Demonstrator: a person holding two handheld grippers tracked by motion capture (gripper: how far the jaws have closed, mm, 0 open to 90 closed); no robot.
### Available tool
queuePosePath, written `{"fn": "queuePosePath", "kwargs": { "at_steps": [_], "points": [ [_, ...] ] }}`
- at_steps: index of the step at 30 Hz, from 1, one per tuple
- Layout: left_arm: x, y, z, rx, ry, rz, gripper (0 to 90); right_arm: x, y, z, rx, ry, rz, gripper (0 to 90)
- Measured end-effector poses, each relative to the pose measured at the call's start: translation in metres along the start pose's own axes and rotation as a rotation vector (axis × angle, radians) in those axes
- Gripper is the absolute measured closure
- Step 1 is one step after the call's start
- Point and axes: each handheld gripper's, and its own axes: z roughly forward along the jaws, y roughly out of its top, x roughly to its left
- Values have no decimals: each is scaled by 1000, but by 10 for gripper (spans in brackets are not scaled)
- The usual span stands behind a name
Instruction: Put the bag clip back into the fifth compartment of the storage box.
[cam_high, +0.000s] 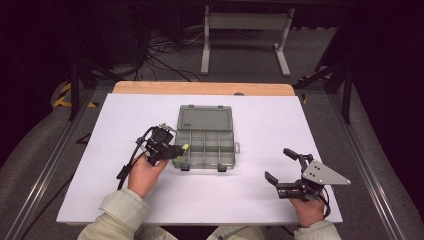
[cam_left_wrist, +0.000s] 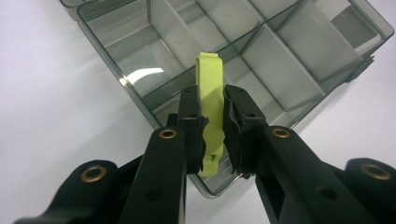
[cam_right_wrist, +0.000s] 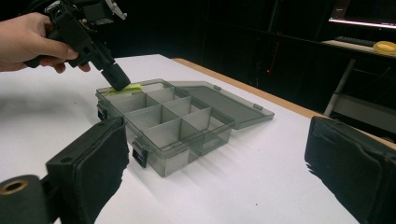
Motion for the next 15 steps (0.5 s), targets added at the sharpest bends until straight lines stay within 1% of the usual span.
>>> {"fn": "queuePosePath", "kwargs": {
  "at_steps": [7,10,11,13,15],
  "points": [
    [-1,0,3,21,4,-1,775,0,0,0,0,1,1,66],
    [-1,0,3,27,-6,0,769,0,0,0,0,3,1,66],
    [-1,0,2,25,-9,0,741,0,0,0,0,3,0,66],
    [0,0,0,17,-33,-7,651,0,0,0,1,5,0,66],
    [1,0,-3,4,-55,-8,598,0,0,0,-2,5,1,66]
  ]
}}
